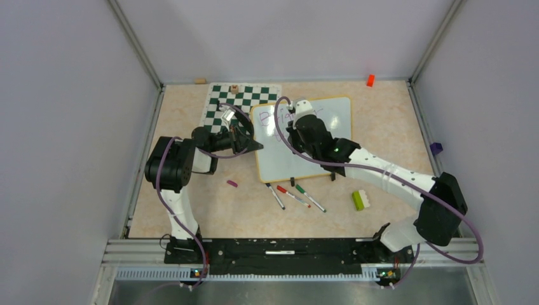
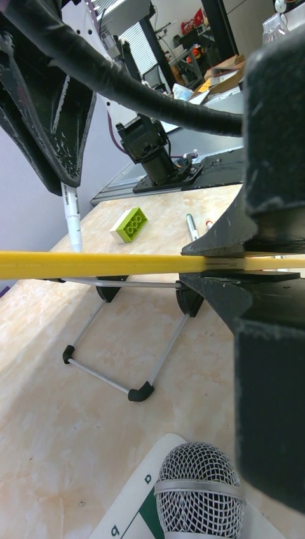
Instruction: Write a sentence on the whiteboard
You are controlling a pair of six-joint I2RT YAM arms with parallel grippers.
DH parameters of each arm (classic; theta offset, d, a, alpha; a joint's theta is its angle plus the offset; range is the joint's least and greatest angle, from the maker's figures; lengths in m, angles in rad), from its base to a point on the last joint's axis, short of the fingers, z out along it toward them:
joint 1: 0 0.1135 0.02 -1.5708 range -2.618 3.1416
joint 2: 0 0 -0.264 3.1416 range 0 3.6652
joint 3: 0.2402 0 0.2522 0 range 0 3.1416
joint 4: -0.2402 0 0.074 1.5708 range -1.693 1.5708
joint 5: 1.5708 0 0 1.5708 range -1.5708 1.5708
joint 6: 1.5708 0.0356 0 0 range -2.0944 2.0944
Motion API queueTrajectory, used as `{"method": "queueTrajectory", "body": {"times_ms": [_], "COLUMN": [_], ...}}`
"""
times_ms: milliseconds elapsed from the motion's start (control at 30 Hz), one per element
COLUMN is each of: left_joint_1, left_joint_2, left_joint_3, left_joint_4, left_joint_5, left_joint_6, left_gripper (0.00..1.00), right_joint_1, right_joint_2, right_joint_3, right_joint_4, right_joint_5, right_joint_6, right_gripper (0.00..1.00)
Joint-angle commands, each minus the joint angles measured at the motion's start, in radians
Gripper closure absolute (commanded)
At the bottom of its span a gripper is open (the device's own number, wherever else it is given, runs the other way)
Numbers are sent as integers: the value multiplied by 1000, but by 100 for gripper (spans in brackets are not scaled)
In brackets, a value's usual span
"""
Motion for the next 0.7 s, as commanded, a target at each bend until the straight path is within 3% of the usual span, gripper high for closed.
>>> {"method": "queueTrajectory", "body": {"times_ms": [0, 433, 667], "left_joint_1": [4, 4, 4], "left_joint_2": [-8, -9, -4], "left_joint_3": [28, 28, 34], "left_joint_4": [131, 131, 131], "left_joint_5": [8, 10, 10], "left_joint_6": [-7, -5, -8], "left_gripper": [100, 100, 100], "right_joint_1": [-9, -10, -11], "right_joint_2": [-33, -105, -187], "right_joint_3": [-33, -1, -98], "right_joint_4": [-22, -20, 59], "right_joint_5": [-14, -40, -47], "right_joint_6": [18, 7, 3], "right_gripper": [100, 100, 100]}}
